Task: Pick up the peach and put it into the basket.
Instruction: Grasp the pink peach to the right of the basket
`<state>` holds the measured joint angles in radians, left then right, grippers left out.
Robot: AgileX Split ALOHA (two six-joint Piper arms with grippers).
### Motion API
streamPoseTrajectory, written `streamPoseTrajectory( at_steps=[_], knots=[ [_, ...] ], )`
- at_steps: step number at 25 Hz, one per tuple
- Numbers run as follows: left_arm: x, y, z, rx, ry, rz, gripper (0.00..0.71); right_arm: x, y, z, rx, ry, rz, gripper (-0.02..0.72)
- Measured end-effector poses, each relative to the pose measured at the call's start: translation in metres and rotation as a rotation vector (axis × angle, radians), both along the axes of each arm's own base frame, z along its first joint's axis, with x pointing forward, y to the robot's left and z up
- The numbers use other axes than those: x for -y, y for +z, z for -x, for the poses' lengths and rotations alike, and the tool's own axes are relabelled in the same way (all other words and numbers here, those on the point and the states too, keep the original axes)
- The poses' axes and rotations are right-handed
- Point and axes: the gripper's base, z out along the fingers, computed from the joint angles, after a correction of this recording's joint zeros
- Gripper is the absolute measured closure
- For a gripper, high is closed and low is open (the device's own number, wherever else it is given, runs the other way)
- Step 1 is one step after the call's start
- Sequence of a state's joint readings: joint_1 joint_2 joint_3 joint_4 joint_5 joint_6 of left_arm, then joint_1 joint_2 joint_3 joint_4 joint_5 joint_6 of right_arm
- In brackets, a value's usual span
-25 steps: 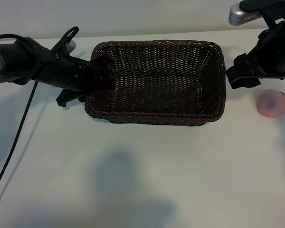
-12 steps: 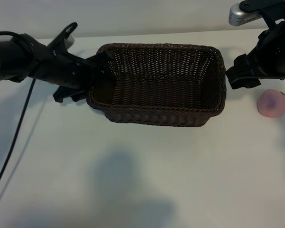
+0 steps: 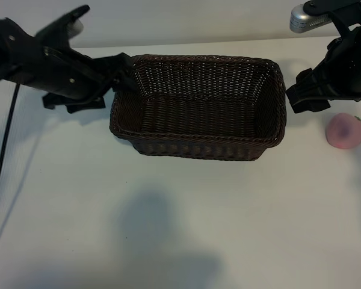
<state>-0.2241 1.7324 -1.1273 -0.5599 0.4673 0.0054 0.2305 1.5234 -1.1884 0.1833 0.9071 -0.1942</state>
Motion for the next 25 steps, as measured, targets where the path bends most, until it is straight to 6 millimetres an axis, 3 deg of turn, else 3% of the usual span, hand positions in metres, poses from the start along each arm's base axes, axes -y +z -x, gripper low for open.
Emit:
streamPoseTrajectory(
  at_steps=[4,10,14,21,25],
  knots=[
    [-0.006,0.025,0.007,0.024,-0.073,-0.092,0.058,0.0,0.0,0.0,0.0,0.0,0.0,0.107],
    [-0.026,0.064,0.01,-0.016,-0.158,-0.379,0.083,0.0,0.0,0.0,0.0,0.0,0.0,0.107],
    [-0.043,0.079,0.012,-0.074,-0.151,-0.521,0.091,0.0,0.0,0.0,0.0,0.0,0.0,0.107],
    [-0.097,0.11,0.033,-0.089,-0.075,-0.528,0.105,0.0,0.0,0.0,-0.001,0.0,0.0,0.107],
    [-0.136,0.138,0.063,-0.082,-0.013,-0.554,0.114,0.0,0.0,0.0,-0.002,0.0,0.0,0.107]
  ],
)
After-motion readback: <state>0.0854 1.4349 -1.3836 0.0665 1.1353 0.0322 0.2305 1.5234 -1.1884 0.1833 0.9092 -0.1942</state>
